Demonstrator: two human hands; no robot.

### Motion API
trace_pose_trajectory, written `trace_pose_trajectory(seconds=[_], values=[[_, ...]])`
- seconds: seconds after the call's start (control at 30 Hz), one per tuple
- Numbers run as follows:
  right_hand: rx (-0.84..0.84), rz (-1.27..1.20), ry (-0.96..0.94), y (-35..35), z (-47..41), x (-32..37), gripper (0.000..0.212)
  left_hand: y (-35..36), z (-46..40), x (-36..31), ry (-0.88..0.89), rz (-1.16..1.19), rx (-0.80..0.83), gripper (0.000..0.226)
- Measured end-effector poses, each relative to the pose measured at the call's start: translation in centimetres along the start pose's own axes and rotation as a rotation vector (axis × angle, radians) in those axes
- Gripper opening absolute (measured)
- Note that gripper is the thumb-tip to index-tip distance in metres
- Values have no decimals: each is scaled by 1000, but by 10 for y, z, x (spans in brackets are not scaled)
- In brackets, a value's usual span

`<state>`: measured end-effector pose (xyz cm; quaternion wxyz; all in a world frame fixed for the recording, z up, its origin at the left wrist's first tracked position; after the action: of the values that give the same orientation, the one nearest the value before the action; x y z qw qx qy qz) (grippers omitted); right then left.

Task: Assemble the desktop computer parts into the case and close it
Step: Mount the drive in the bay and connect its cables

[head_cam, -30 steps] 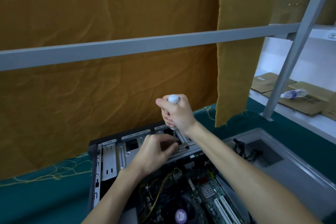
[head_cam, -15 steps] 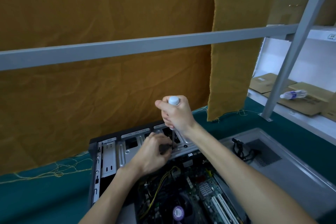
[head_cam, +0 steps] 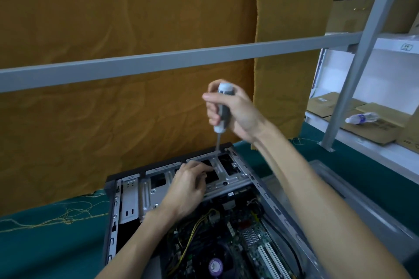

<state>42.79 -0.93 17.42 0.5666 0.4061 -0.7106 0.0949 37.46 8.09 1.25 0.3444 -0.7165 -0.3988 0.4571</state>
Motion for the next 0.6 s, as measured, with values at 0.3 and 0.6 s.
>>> trace_pose_trajectory(seconds=[0.3, 0.6], values=[[-638, 999, 588, -234, 98, -82, 7, 35, -29, -5, -42, -167, 63, 58], [-719, 1000, 728, -283, 126, -171, 29, 39, -30, 3, -68, -152, 48, 61]])
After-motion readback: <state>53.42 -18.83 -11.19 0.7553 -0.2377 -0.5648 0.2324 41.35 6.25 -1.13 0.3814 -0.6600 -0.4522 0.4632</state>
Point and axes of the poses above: each hand's wrist, its own z-axis away from the middle knuckle, its own y-axis out of the palm, x = y × z, the point moved 10 cm from there along -z, towards the middle knuckle, and after that the axes turned 12 degrees about -z, right-handed, at the moved point
